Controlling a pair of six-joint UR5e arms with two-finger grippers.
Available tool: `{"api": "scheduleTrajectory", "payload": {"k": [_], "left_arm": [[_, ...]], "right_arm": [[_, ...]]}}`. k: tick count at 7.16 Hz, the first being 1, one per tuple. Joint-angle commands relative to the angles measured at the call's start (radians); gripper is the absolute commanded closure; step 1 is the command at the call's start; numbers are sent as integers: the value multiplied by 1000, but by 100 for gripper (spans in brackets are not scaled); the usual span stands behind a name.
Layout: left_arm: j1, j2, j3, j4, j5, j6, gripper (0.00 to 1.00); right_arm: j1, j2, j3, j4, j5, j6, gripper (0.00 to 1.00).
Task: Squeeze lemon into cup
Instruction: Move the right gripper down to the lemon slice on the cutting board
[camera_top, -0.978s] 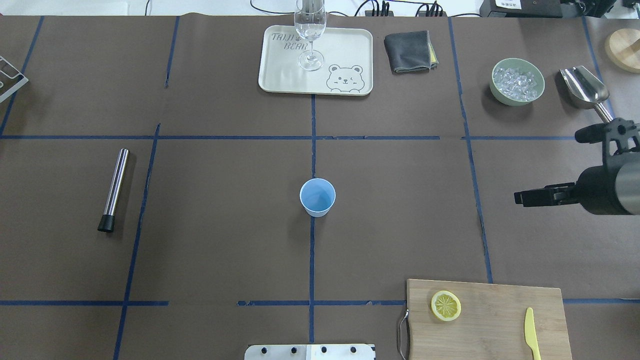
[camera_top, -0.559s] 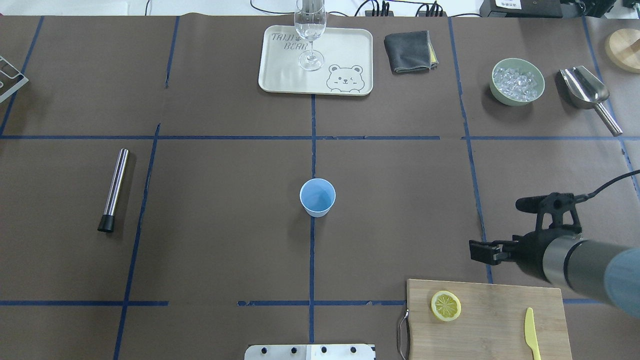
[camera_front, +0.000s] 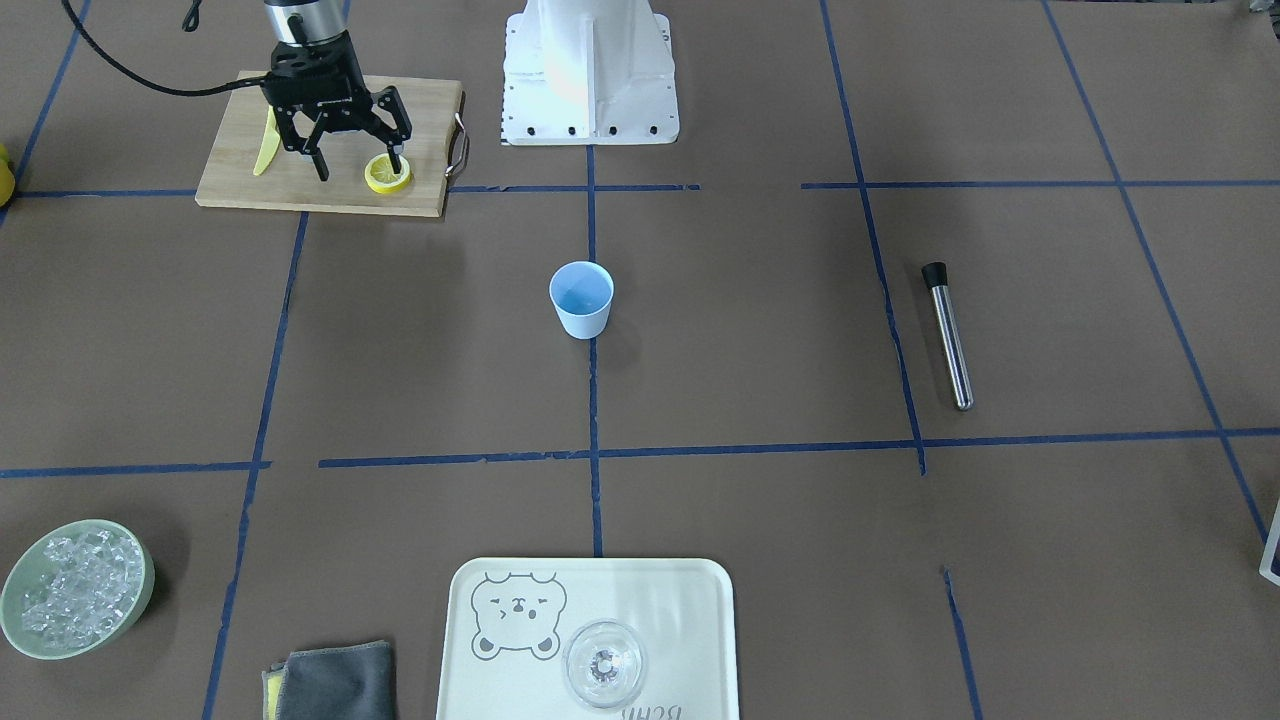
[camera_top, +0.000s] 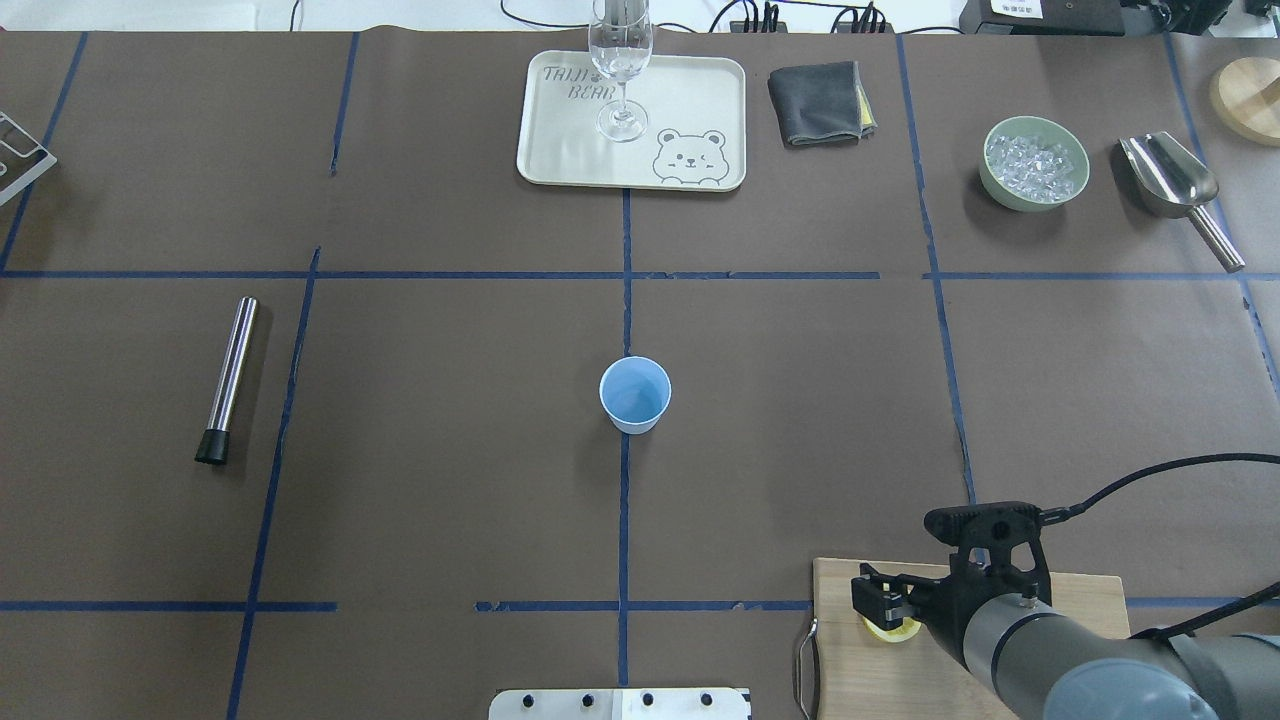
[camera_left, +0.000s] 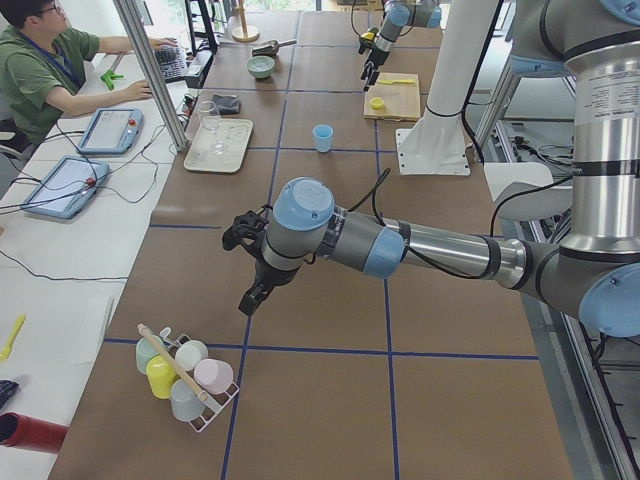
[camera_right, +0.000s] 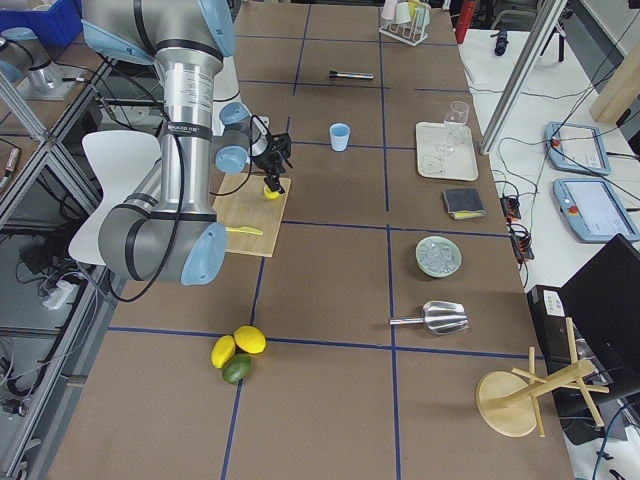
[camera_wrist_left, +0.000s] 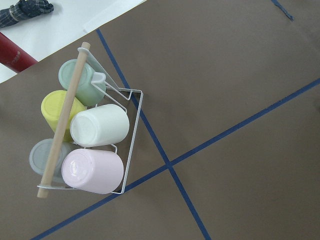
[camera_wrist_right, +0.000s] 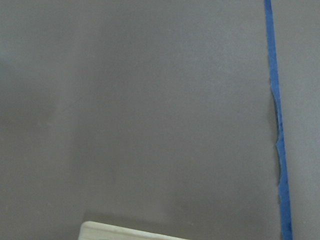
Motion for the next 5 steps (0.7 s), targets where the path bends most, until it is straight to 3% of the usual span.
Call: {"api": "scheduleTrajectory", "payload": {"k": [1, 5], "left_arm": [[0, 0, 1, -8, 0, 0, 0], [0, 5, 1, -8, 0, 0, 0]], "right_arm": [[-30, 33, -45, -28, -33, 12, 0], [-43, 33, -65, -28, -30, 12, 0]]}}
